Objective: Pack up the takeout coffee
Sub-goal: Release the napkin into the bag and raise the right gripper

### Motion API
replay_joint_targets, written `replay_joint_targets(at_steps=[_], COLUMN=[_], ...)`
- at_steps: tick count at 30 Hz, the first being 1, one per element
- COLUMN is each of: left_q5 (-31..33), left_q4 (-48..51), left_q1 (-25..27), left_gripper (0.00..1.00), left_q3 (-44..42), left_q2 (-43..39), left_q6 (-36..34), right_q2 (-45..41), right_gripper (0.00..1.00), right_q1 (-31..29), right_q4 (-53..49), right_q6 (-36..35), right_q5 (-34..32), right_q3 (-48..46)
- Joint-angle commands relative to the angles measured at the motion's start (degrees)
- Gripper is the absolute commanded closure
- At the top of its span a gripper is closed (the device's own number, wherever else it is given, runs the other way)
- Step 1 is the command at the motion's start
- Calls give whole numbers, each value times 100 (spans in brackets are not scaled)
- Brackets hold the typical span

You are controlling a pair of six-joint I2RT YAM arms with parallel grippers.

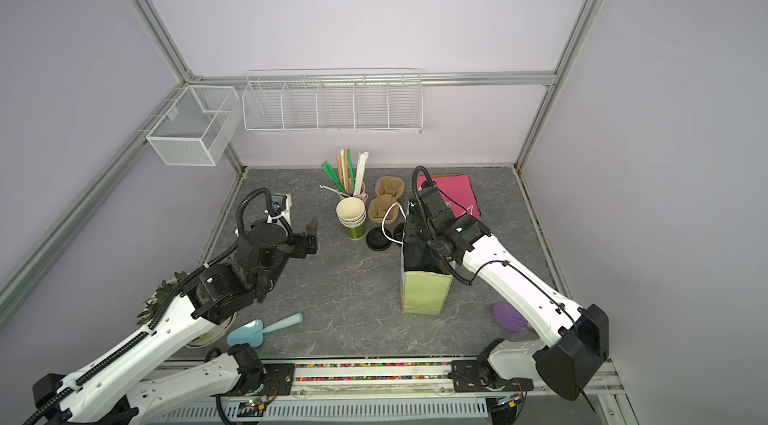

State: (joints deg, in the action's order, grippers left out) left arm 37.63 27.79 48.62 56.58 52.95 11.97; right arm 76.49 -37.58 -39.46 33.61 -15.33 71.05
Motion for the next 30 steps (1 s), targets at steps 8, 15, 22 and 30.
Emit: replay_joint_targets(at_steps=[8, 15, 22, 30], left_q5=[-54, -41, 94, 740], left_q4=[92, 79, 54, 89], left_q1=[-35, -36, -32, -104], left_gripper=[6, 6, 4, 1], left_q3=[143, 134, 135, 206], left_q2=[50, 27, 41, 165], left_q6=[25, 32, 116, 244], right_q2=[-169, -530, -795, -2114], right_gripper=[66, 63, 35, 12], right_q1=[173, 181, 199, 278], right_q4=[-716, -913, -1071, -373], right_q6=[153, -165, -1128, -1733], right_q5=[-180, -95, -17, -1544], right_q3=[649, 1322, 2101, 1496])
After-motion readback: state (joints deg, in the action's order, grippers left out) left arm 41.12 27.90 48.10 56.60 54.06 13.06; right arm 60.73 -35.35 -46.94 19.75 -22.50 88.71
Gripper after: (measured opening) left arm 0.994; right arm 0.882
